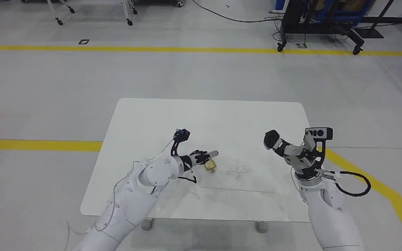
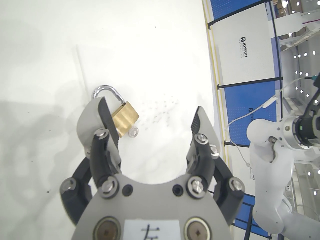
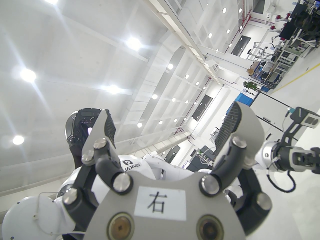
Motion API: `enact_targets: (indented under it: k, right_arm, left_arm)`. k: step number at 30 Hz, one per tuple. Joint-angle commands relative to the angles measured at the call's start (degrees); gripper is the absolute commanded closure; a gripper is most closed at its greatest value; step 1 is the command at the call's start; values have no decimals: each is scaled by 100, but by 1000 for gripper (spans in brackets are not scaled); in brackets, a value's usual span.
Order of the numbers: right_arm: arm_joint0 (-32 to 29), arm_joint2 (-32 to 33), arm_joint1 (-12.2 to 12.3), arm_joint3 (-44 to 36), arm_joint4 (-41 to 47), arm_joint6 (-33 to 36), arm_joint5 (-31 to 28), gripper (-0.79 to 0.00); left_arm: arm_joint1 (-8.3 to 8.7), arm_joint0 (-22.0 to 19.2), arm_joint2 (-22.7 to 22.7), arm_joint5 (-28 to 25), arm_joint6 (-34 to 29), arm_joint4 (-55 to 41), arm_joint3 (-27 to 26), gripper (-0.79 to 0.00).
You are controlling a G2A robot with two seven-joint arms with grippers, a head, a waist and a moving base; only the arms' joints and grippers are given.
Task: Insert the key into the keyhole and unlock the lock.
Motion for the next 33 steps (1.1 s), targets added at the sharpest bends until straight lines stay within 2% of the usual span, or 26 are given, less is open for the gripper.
enact_targets:
  k: [1, 8, 14, 17, 19, 21, 23, 24, 27, 29, 33]
  right_arm:
    - [0, 0, 0, 0, 0, 0, 0, -785]
    - [0, 0, 0, 0, 0, 0, 0, -785]
    - [0, 0, 0, 0, 0, 0, 0, -785]
    - [0, 0, 0, 0, 0, 0, 0, -785]
    - [0, 1, -1, 7, -4, -53, 19, -785]
    - [54, 59, -4, -60, -279, -343, -152, -785]
    - [72, 131, -10, -126, -183, -473, -269, -785]
    - [83, 228, -6, -140, -142, -493, -366, -785]
    - [106, 595, 10, -233, 132, -501, -636, -785]
    - [95, 876, 26, -331, 398, -375, -784, -785]
    - [73, 1113, 38, -385, 529, -262, -957, -785]
  left_arm:
    - [63, 197, -255, -322, 71, -83, -170, -785]
    - [220, 787, -885, -1365, 198, -358, -850, -785]
    - [303, 1160, -1416, -2557, -714, -2548, -1029, -785]
    - [354, 1193, -1620, -2608, -1271, -3205, -937, -785]
    - [377, 1199, -1757, -2684, -1251, -3234, -903, -785]
    - [395, 1242, -1889, -2820, -932, -2840, -943, -785]
    - [407, 1345, -2011, -2968, -394, -2180, -1086, -785]
    - [406, 1425, -2047, -3057, -109, -1899, -1179, -785]
    - [380, 1665, -2085, -3544, 552, -1853, -1388, -785]
    - [386, 1718, -2259, -3697, 1032, -1059, -1410, -785]
    - [325, 1927, -2209, -3049, 2568, 1350, -1760, -785]
